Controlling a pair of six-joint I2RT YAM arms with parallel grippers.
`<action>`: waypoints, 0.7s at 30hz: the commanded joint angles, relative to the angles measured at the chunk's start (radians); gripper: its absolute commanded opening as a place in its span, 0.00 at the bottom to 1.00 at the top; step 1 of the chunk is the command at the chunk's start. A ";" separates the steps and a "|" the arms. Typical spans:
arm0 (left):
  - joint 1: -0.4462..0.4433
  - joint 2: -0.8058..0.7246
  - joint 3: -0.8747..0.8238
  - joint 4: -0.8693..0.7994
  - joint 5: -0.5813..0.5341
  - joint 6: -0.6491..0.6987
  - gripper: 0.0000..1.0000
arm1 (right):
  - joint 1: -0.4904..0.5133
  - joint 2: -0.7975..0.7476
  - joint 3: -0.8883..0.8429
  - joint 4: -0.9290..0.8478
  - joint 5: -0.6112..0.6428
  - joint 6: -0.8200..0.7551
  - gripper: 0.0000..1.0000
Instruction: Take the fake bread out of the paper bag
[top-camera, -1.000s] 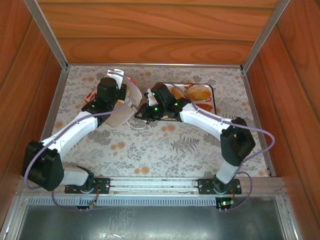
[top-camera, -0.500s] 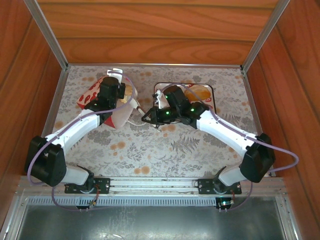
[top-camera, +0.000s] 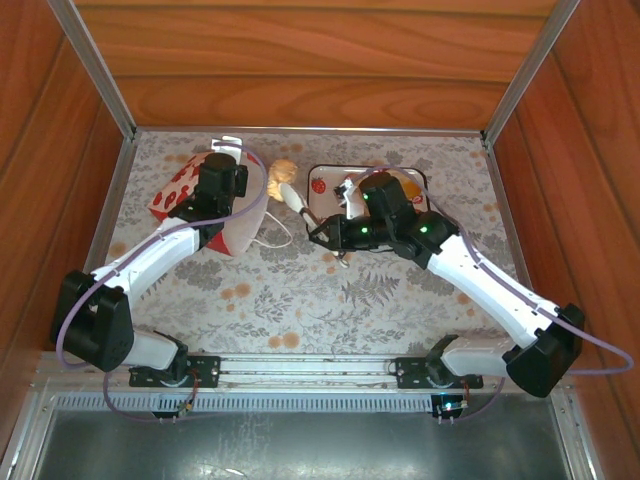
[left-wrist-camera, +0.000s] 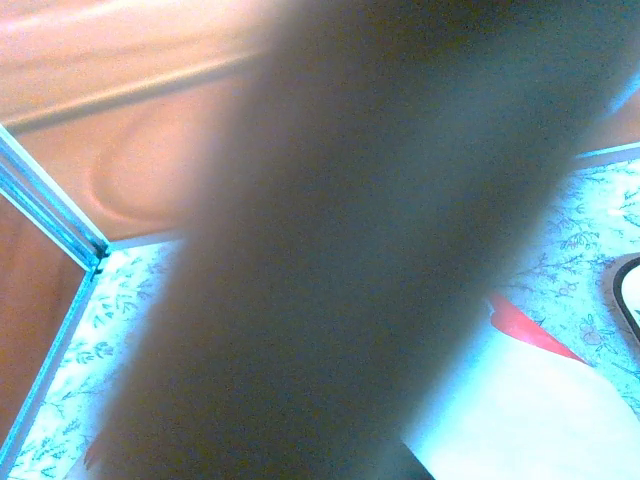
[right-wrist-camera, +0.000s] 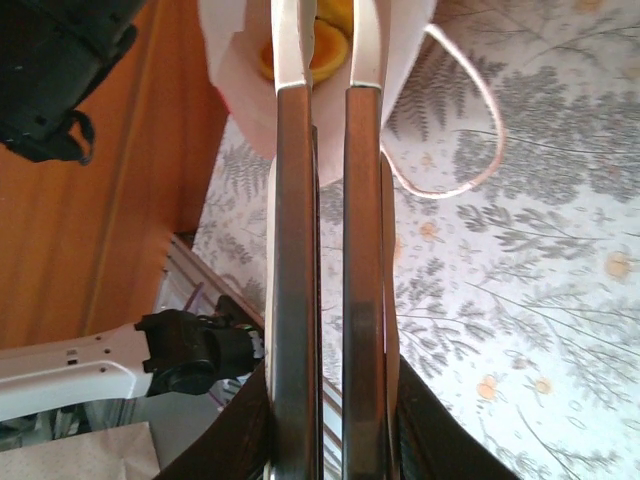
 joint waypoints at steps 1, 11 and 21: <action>0.018 -0.028 -0.020 -0.003 -0.029 -0.018 0.00 | -0.020 -0.024 0.030 -0.099 0.065 -0.048 0.00; 0.028 -0.085 -0.045 -0.004 -0.007 -0.022 0.00 | -0.037 0.162 0.254 -0.562 0.357 -0.198 0.00; 0.030 -0.117 -0.064 -0.004 -0.002 -0.030 0.00 | -0.038 0.381 0.447 -0.793 0.575 -0.302 0.04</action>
